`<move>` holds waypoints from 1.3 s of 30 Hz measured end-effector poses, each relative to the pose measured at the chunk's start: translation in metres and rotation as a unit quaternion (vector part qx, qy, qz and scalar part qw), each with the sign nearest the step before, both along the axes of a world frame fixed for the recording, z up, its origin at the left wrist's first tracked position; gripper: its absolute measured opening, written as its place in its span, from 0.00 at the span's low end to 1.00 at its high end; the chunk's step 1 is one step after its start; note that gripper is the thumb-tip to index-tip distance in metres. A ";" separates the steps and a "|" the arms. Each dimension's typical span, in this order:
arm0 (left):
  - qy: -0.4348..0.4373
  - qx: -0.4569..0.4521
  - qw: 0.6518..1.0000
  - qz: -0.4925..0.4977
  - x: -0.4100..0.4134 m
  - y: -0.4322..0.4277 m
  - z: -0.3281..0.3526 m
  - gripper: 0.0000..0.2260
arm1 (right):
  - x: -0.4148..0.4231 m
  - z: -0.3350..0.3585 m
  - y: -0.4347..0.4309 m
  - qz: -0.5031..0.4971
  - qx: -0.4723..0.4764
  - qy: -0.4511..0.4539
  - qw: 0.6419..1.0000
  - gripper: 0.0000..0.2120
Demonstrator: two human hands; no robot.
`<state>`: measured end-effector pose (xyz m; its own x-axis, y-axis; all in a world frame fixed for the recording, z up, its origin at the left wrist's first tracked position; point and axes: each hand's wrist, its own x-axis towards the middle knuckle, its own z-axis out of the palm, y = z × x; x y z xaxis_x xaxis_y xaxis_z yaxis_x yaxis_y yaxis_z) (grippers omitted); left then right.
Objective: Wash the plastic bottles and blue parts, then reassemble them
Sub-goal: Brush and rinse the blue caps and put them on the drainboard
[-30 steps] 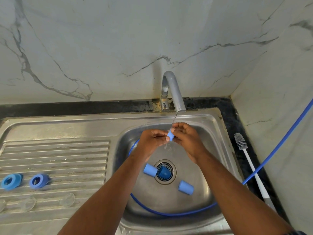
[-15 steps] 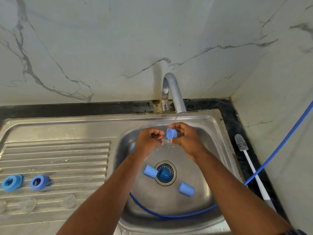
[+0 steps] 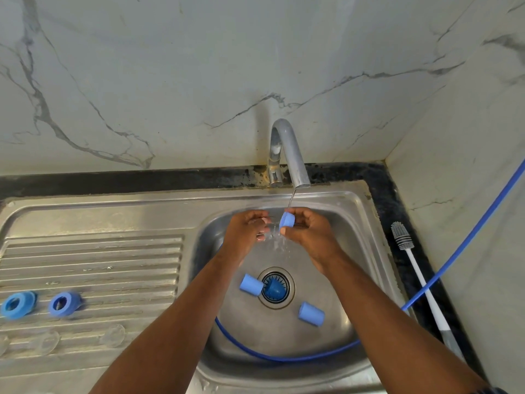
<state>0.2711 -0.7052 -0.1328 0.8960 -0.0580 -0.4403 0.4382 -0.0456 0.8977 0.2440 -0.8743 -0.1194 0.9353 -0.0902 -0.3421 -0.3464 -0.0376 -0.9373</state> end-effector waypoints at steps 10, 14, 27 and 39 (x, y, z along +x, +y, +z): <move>-0.007 0.025 0.997 -0.067 -0.016 -0.001 0.009 0.10 | -0.016 0.002 0.003 -0.006 0.039 0.071 0.997 0.13; -0.004 0.027 0.998 -0.054 -0.018 0.003 0.021 0.07 | -0.026 0.002 0.003 -0.004 0.009 0.106 0.994 0.09; 0.027 0.095 0.995 0.011 -0.090 0.053 0.042 0.04 | -0.060 0.032 0.057 0.139 -0.012 0.093 0.986 0.14; 0.019 0.192 0.981 -0.023 -0.090 0.217 0.080 0.09 | -0.082 0.027 0.215 0.221 -0.202 -0.033 0.953 0.16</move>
<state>0.1814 -0.4882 -0.0527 0.8791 0.0783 -0.4702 0.4599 -0.3986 0.7935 0.1622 -0.6591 -0.0928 0.9306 0.2065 -0.3023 -0.1536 -0.5292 -0.8345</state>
